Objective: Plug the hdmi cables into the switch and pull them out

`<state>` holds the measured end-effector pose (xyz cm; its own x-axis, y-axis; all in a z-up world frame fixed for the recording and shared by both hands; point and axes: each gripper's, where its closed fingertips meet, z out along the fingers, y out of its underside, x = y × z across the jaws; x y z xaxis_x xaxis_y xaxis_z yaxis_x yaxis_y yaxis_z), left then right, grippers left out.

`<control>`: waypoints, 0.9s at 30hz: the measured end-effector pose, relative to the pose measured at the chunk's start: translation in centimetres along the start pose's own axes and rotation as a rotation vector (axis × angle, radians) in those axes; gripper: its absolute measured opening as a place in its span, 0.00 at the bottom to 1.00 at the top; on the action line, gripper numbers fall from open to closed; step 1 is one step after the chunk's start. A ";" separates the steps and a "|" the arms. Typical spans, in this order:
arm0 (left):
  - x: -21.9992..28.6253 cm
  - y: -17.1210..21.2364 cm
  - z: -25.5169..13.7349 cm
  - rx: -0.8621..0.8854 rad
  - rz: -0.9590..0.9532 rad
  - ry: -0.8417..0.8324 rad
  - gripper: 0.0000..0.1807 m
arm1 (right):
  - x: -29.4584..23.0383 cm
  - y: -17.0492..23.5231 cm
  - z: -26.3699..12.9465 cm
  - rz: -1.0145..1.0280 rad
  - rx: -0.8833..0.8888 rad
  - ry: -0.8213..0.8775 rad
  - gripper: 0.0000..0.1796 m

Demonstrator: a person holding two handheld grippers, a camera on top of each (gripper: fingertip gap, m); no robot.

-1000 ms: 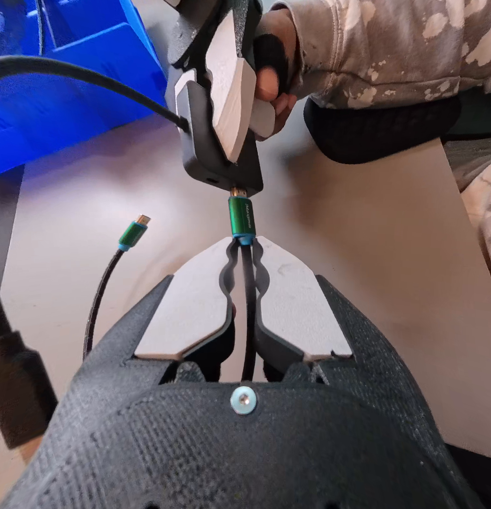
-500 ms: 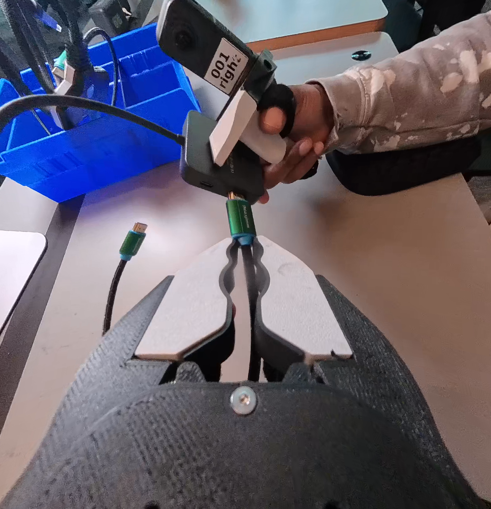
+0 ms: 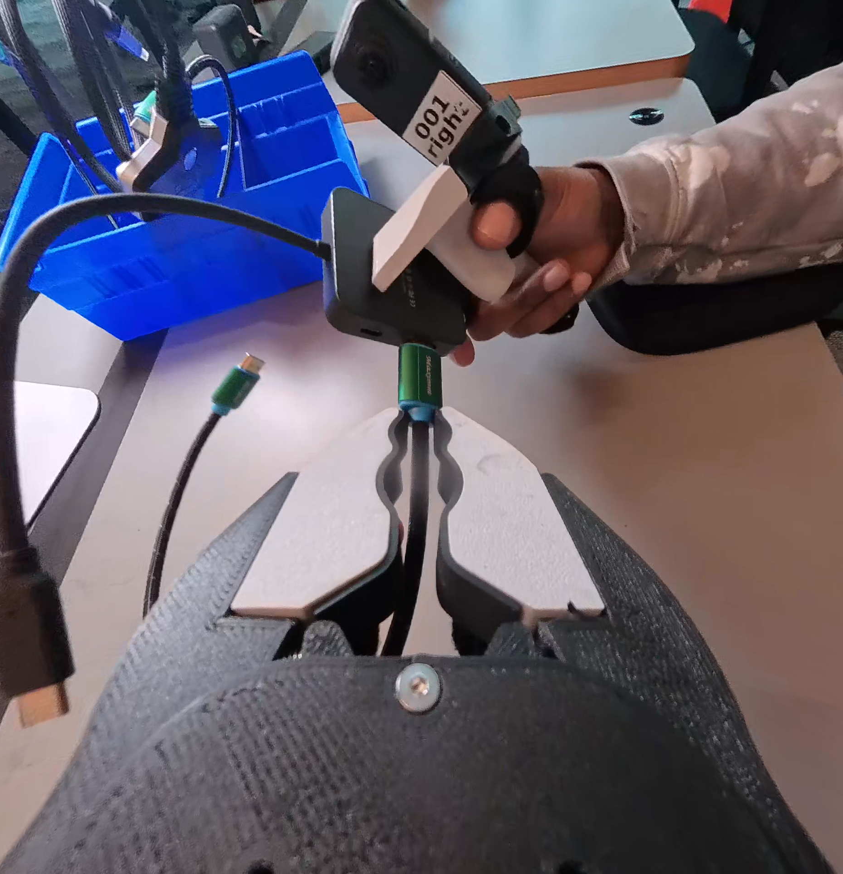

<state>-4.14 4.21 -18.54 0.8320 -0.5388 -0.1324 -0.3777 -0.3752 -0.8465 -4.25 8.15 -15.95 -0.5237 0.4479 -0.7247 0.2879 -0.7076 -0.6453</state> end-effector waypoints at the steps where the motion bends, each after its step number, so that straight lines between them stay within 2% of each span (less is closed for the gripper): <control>1: -0.1 0.1 0.2 -0.003 -0.010 -0.011 0.06 | 0.2 -0.3 0.0 0.003 0.038 0.016 0.08; 5: -0.6 -0.4 1.6 0.056 -0.107 -0.067 0.06 | 0.9 -1.7 -0.7 0.016 0.182 0.053 0.08; 10: -0.8 -1.4 2.4 0.127 -0.137 -0.113 0.06 | 0.4 -2.6 -1.1 -0.024 0.233 0.050 0.09; 12: -0.7 -1.5 2.2 0.136 -0.115 -0.096 0.06 | 0.0 -2.5 -1.0 -0.027 0.181 0.008 0.08; 15: -0.5 -1.5 1.1 0.117 -0.025 -0.068 0.06 | -1.0 -1.3 -0.7 -0.095 -0.010 -0.056 0.09; 18: 0.1 -1.2 -0.3 0.081 0.036 -0.027 0.06 | -2.4 -0.6 -1.2 -0.167 -0.135 -0.106 0.15; 20: 0.7 -1.0 -0.9 0.062 0.057 0.015 0.06 | -2.6 0.7 -1.3 -0.231 -0.235 -0.099 0.12; 27: 0.3 -0.2 -1.1 0.042 0.082 0.004 0.06 | -1.7 1.5 -0.8 -0.247 -0.244 -0.047 0.08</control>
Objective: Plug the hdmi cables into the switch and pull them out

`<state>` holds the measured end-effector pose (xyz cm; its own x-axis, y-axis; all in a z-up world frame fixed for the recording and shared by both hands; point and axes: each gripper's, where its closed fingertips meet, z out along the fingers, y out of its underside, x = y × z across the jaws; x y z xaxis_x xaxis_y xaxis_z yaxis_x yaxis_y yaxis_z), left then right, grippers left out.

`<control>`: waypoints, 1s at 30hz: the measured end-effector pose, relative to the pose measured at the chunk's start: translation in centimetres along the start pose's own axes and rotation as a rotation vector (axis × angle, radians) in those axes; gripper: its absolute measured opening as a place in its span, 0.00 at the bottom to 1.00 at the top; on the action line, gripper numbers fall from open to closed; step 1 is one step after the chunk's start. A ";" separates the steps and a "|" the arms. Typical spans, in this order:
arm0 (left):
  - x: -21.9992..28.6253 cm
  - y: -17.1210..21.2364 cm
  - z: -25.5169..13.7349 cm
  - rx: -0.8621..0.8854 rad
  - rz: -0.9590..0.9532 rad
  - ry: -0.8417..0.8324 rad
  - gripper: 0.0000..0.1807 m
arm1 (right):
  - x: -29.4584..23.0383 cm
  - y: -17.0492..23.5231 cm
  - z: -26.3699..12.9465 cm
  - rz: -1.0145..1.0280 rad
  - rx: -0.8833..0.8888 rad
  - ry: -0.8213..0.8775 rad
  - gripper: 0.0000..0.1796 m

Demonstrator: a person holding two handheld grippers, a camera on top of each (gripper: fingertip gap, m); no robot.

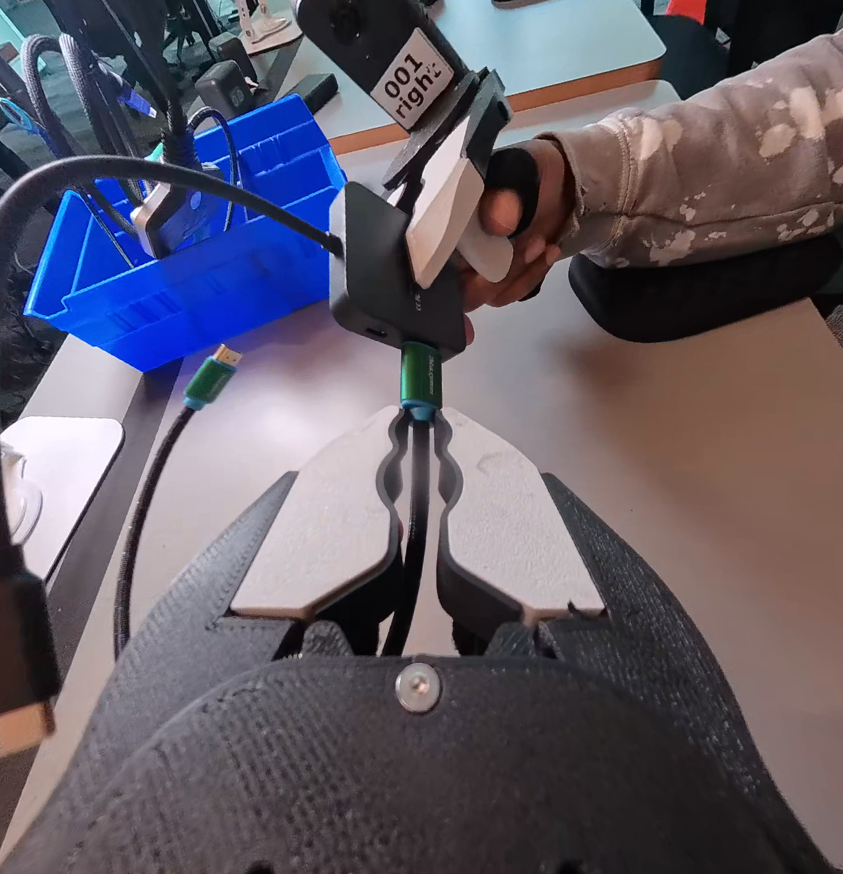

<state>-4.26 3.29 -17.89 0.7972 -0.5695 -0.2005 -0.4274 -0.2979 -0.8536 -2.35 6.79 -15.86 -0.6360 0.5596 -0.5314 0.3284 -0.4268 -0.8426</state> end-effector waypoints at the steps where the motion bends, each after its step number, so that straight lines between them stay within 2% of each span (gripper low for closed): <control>1: 0.0 0.1 -0.1 -0.002 0.003 0.001 0.06 | 0.0 0.1 0.1 -0.011 -0.011 0.012 0.08; 4: -0.1 0.1 -0.2 -0.007 0.029 -0.003 0.06 | 0.2 0.0 0.0 -0.112 -0.068 0.089 0.10; 6: 0.4 -0.2 -0.4 -0.015 0.066 0.000 0.06 | -0.1 -0.4 -0.2 -0.192 -0.091 0.140 0.17; 9: 0.6 -1.0 -0.5 -0.001 0.108 -0.036 0.06 | -1.5 -0.9 -0.4 -0.231 -0.134 0.138 0.10; 12: 0.5 -3.3 -1.8 0.110 0.046 -0.070 0.06 | -3.2 -2.5 -1.4 -0.356 -0.163 0.172 0.08; 15: 0.6 -5.8 -5.0 0.244 -0.052 -0.103 0.16 | -5.0 -5.1 -3.9 -0.502 -0.223 0.253 0.08; 17: 0.7 -6.0 -7.2 0.305 -0.099 -0.153 0.15 | -6.4 -8.1 -6.0 -0.613 -0.260 0.328 0.08; 21: 1.7 -1.3 -8.2 0.238 -0.220 -0.193 0.14 | -7.6 -16.0 -8.9 -0.857 -0.372 0.557 0.08; 25: 3.4 3.4 -6.1 0.179 -0.326 -0.187 0.14 | -4.0 -23.2 -10.5 -0.957 -0.549 0.846 0.08; 28: 4.4 5.5 -4.2 0.132 -0.355 -0.162 0.14 | 1.0 -25.6 -11.5 -0.929 -0.745 1.069 0.08; 30: 4.6 6.2 -3.6 0.091 -0.338 -0.161 0.14 | 4.3 -25.9 -11.8 -0.936 -0.881 1.156 0.08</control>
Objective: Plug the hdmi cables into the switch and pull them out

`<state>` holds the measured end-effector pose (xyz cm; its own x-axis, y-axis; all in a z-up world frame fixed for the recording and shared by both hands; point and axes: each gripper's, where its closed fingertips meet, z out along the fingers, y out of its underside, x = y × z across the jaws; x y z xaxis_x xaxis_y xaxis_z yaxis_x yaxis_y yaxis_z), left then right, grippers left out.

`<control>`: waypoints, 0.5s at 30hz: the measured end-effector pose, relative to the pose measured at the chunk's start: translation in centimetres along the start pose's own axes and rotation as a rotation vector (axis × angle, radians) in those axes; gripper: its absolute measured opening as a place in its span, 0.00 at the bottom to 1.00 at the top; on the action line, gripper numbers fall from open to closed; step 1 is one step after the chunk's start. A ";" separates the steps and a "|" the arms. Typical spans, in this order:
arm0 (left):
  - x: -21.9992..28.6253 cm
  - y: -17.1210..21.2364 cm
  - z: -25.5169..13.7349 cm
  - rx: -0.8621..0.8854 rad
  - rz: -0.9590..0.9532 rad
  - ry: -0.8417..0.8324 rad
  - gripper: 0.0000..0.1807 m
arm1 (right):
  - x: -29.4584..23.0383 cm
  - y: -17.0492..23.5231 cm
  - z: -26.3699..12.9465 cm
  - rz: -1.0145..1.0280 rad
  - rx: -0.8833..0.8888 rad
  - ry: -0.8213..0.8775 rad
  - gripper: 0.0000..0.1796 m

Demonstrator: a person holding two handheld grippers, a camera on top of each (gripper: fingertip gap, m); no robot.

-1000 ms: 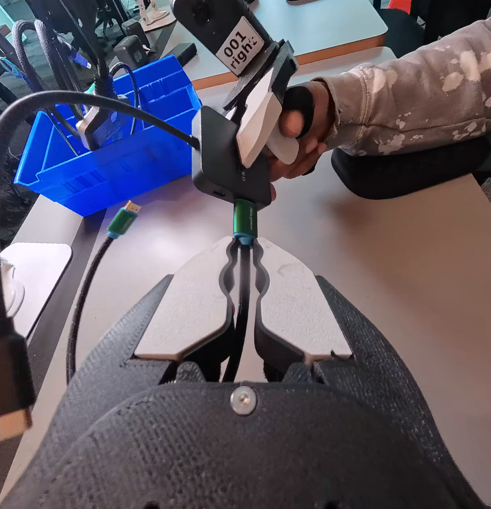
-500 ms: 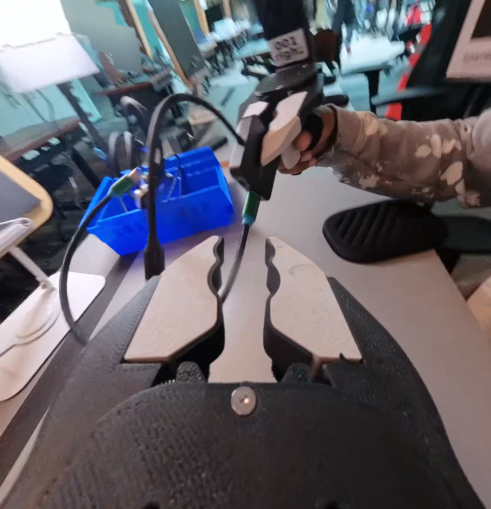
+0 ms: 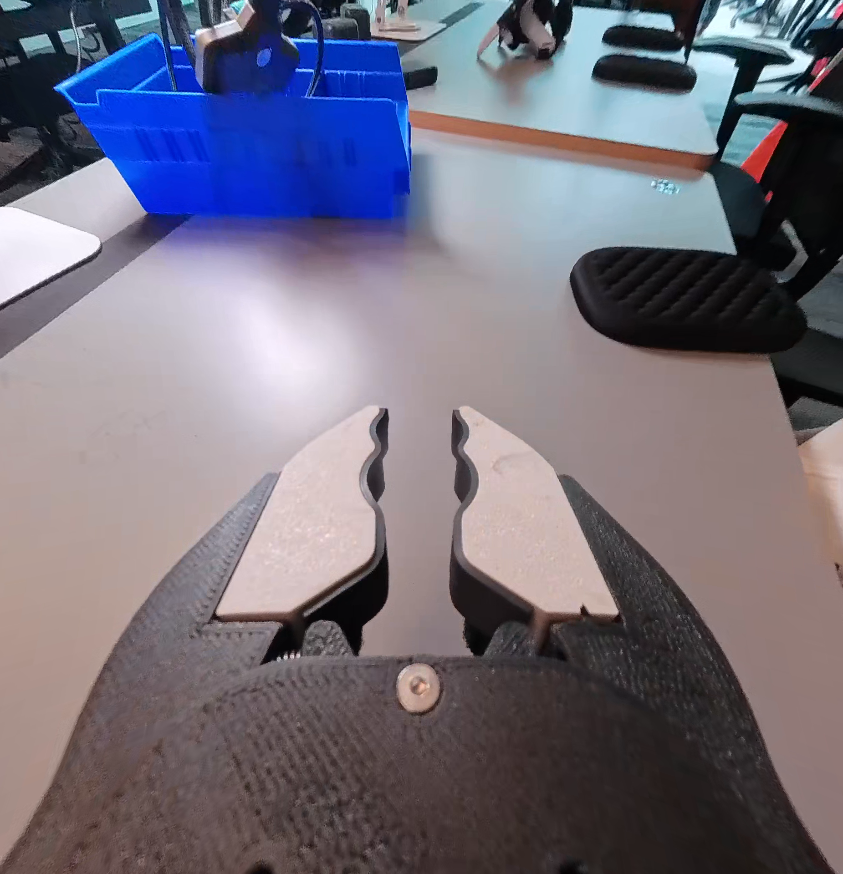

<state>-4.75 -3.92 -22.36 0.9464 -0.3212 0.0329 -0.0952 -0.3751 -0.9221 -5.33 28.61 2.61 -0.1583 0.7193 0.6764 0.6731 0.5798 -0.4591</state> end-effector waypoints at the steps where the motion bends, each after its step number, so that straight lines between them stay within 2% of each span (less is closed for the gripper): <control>1: 0.0 0.1 0.1 -0.005 0.011 -0.004 0.14 | 0.2 0.3 1.6 -0.031 -0.053 0.013 0.08; 5: 0.0 0.7 0.0 -0.003 0.011 -0.002 0.13 | -0.1 2.4 7.9 -0.095 -0.218 -0.003 0.08; 8: 0.1 1.2 -0.1 0.000 -0.009 0.009 0.12 | -1.2 5.1 11.2 -0.255 -0.359 -0.087 0.08; 12: -0.1 1.7 -0.1 -0.015 -0.004 0.007 0.12 | -2.6 9.3 11.9 -0.555 -0.592 -0.259 0.08; 15: -0.6 2.2 0.0 -0.029 -0.009 0.000 0.12 | -3.7 10.4 10.4 -0.648 -0.636 -0.388 0.08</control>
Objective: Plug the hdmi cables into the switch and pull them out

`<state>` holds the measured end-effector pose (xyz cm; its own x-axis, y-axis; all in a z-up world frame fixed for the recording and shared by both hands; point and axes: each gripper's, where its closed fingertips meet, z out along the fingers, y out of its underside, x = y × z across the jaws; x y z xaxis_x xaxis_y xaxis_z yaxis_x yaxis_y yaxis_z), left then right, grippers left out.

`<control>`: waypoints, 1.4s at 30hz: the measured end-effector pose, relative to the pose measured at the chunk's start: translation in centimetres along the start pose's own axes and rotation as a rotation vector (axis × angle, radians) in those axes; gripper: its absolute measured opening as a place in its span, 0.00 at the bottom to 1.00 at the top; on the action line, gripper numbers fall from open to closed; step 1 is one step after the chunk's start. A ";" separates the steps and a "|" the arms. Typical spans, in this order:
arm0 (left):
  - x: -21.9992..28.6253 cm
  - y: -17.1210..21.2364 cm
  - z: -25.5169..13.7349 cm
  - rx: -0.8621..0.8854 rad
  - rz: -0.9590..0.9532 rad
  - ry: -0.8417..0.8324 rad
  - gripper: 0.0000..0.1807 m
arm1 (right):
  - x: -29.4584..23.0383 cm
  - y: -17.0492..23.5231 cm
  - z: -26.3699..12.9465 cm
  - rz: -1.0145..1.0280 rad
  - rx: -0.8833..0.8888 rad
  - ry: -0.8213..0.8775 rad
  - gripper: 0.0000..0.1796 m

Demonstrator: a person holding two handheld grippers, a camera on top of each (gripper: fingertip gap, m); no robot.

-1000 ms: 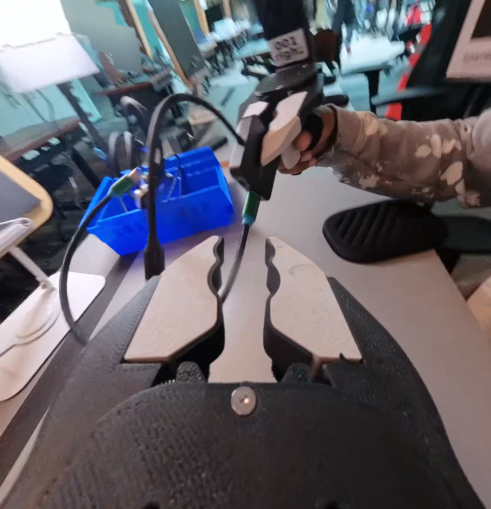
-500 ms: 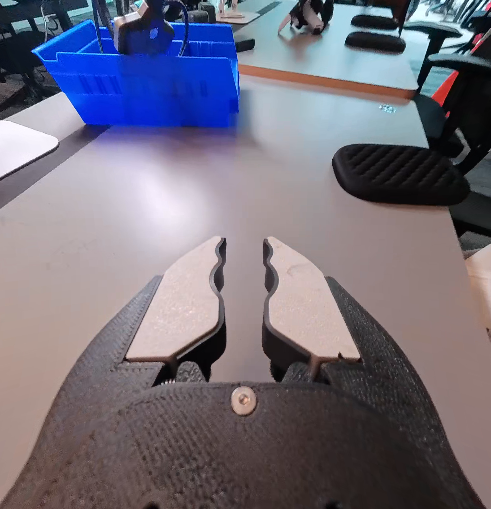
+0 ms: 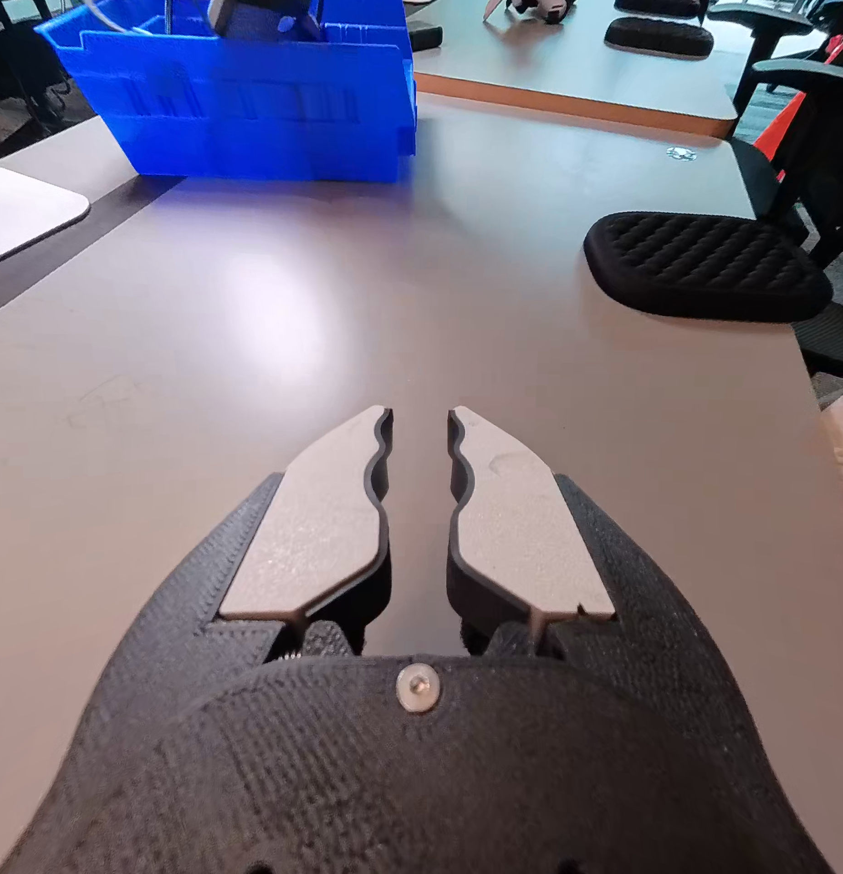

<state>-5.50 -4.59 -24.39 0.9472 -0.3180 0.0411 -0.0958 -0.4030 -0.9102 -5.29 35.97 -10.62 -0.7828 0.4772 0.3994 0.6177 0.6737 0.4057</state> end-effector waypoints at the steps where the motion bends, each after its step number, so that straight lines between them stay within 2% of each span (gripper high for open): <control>1: -0.2 0.2 0.0 -0.004 -0.004 -0.002 0.12 | -0.5 0.1 -0.4 -0.028 0.004 -0.020 0.08; 5: -0.8 0.7 0.4 -0.020 -0.033 0.008 0.12 | -1.3 0.1 -0.2 -0.078 0.022 -0.059 0.08; 9: -1.4 1.0 0.8 -0.024 -0.052 0.003 0.13 | 0.6 -1.8 3.5 -0.054 0.041 -0.009 0.08; 12: -1.9 1.1 0.7 -0.012 -0.074 -0.029 0.14 | 1.7 -3.5 6.3 -0.022 0.055 0.031 0.12; 15: -2.7 0.9 0.2 0.006 -0.076 -0.080 0.15 | 2.6 -4.1 6.5 0.022 0.057 0.052 0.17; 19: -3.8 0.6 -0.4 0.030 -0.088 -0.123 0.16 | 4.3 -3.3 1.6 0.162 0.173 0.112 0.29; 23: -4.6 0.4 -1.1 0.050 -0.097 -0.163 0.17 | 4.4 -2.7 -8.3 0.337 0.495 0.306 0.28; 26: -5.6 -0.2 -2.2 0.077 -0.095 -0.223 0.19 | 0.6 -1.4 -14.5 0.466 0.773 0.415 0.26; 28: -6.6 -0.6 -3.5 0.095 -0.098 -0.275 0.20 | -3.4 0.2 -15.4 0.510 0.851 0.458 0.24; 31: -9.0 -1.0 -6.6 0.081 -0.052 -0.411 0.21 | -10.1 1.9 -11.2 0.541 0.824 0.407 0.21; 34: -12.0 -0.3 -10.4 -0.014 -0.031 -0.522 0.24 | -15.7 2.3 -1.8 0.518 0.648 0.256 0.23; 36: -14.2 1.1 -12.3 -0.148 -0.030 -0.560 0.28 | -18.0 2.1 4.1 0.480 0.535 0.173 0.26; 39: -17.3 3.8 -13.8 -0.396 -0.018 -0.570 0.35 | -17.6 1.9 9.5 0.376 0.402 0.196 0.32; 42: -19.8 7.3 -14.5 -0.687 0.029 -0.549 0.44 | -15.6 0.7 12.3 0.281 0.342 0.180 0.35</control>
<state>-29.35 -13.68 -25.91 0.9380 0.0497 -0.3430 -0.1181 -0.8847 -0.4511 6.49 35.95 -26.70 -0.5447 0.5830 0.6029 0.7200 0.6937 -0.0204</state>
